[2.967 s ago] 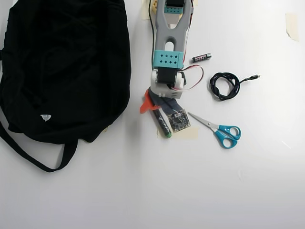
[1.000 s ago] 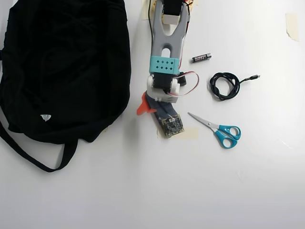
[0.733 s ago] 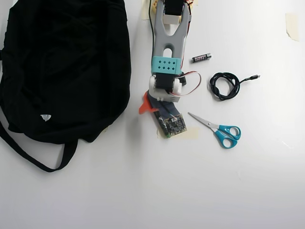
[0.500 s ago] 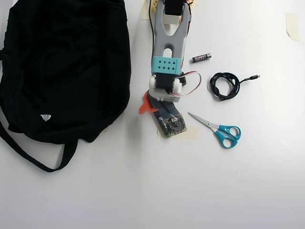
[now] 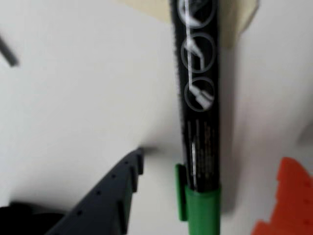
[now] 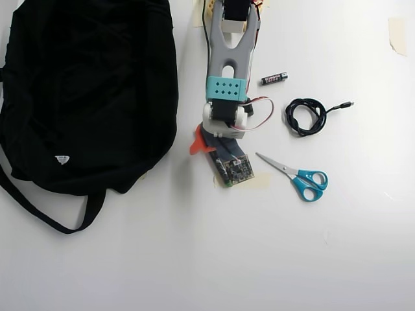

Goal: Put the green marker into the black bag

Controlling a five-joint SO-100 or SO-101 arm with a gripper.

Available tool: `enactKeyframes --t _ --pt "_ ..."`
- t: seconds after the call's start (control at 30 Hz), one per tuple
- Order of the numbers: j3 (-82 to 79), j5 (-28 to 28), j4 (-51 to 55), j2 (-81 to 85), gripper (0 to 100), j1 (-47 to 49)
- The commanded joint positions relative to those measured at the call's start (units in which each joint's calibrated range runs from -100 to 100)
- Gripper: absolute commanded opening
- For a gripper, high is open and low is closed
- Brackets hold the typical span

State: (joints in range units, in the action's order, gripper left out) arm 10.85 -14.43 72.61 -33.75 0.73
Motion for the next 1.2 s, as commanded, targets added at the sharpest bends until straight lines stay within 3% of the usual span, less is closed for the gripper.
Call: enactKeyframes --t 0.0,1.17 --pt "2.18 -0.3 0.43 0.39 32 0.54" --pt "2.18 -0.3 0.43 0.47 27 0.09"
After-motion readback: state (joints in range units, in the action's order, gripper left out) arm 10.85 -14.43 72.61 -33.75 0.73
